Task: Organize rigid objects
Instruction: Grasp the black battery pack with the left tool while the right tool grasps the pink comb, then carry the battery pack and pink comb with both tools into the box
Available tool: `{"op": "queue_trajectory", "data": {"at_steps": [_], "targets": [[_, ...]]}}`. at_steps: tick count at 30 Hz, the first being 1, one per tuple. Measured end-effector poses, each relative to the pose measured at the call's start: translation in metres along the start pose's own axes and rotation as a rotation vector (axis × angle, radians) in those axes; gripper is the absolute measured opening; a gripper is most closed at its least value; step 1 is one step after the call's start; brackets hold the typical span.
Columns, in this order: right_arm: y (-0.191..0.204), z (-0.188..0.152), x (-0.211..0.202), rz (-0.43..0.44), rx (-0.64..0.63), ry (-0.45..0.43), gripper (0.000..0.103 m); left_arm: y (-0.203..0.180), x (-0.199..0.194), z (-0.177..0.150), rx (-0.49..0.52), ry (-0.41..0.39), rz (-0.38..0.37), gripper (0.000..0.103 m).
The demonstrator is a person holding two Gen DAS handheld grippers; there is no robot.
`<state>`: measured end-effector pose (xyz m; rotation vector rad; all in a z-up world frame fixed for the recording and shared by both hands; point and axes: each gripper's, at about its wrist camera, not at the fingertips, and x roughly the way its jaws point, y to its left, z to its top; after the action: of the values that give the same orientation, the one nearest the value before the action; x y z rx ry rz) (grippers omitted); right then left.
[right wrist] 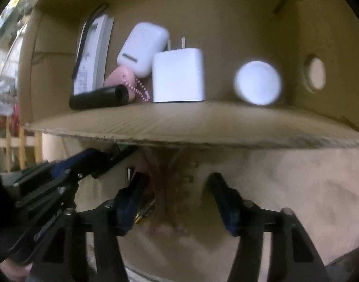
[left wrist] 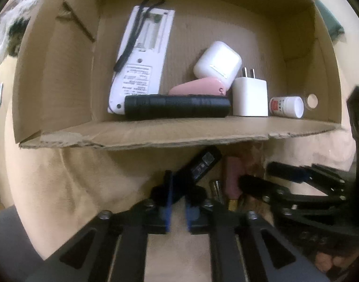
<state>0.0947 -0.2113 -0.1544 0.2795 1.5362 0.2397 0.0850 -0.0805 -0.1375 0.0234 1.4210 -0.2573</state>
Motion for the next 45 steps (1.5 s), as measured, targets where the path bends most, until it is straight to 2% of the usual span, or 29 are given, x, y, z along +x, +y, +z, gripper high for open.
{"op": "queue_trajectory", "data": {"at_steps": [2,3,5,8,12,15,17,18,19,20,21,22,24,29,33,34,37,38,41,45], "targets": [[0.003,0.002,0.000,0.021,-0.015,-0.011,0.042,-0.006,0.001,0.000,0.031,0.002,0.014,0.029],[0.002,0.003,-0.001,0.025,-0.020,-0.015,0.040,-0.007,0.003,-0.001,0.037,0.011,0.020,0.031],[-0.002,0.002,-0.004,0.024,-0.012,-0.023,0.038,-0.007,0.007,-0.002,0.045,0.027,0.016,0.039],[-0.020,-0.001,-0.014,0.021,0.050,-0.050,0.037,-0.010,0.009,-0.004,0.068,0.029,0.033,0.040],[-0.037,-0.002,-0.015,0.028,0.099,-0.038,0.037,-0.016,0.012,-0.003,0.105,0.020,0.068,0.040],[-0.029,-0.001,-0.008,-0.030,0.063,-0.030,0.037,-0.023,0.017,0.003,0.119,0.009,0.091,0.040],[-0.023,0.001,-0.003,-0.070,0.041,-0.032,0.037,-0.025,0.018,0.008,0.130,0.004,0.095,0.033],[-0.020,0.001,-0.001,-0.090,0.031,-0.036,0.039,-0.025,0.017,0.007,0.141,0.002,0.093,0.028],[-0.015,0.000,0.001,-0.101,0.019,-0.039,0.043,-0.030,0.015,0.014,0.149,-0.003,0.098,0.018],[-0.012,0.000,0.002,-0.096,0.004,-0.044,0.054,-0.027,0.012,0.013,0.144,0.001,0.090,0.018],[-0.007,0.000,0.004,-0.086,0.000,-0.046,0.057,-0.023,0.010,0.012,0.126,0.006,0.071,0.018],[-0.005,-0.001,0.005,-0.096,-0.010,-0.052,0.056,-0.016,0.009,0.013,0.096,0.011,0.048,0.017],[0.000,-0.002,0.004,-0.158,-0.048,-0.070,0.037,-0.005,0.004,0.010,0.050,0.015,0.022,0.017],[-0.003,-0.007,-0.007,-0.112,-0.037,-0.103,0.036,0.028,-0.013,-0.002,-0.045,-0.001,-0.006,0.017],[-0.004,-0.018,-0.024,-0.087,-0.047,-0.138,0.036,0.055,-0.038,-0.018,-0.086,-0.053,0.005,0.017],[-0.002,-0.023,-0.029,-0.084,-0.062,-0.148,0.036,0.062,-0.050,-0.038,-0.078,-0.072,0.021,0.017],[0.000,-0.039,-0.042,-0.065,-0.078,-0.175,0.036,0.065,-0.071,-0.039,-0.035,-0.125,0.068,0.017],[-0.008,-0.043,-0.049,-0.055,-0.077,-0.180,0.036,0.069,-0.076,-0.041,-0.045,-0.128,0.059,0.017],[0.001,-0.054,-0.063,-0.018,-0.086,-0.200,0.036,0.077,-0.094,-0.050,-0.085,-0.135,0.040,0.017],[0.006,-0.064,-0.098,0.015,-0.104,-0.250,0.036,0.067,-0.134,-0.064,-0.085,-0.193,0.042,0.017]]}}
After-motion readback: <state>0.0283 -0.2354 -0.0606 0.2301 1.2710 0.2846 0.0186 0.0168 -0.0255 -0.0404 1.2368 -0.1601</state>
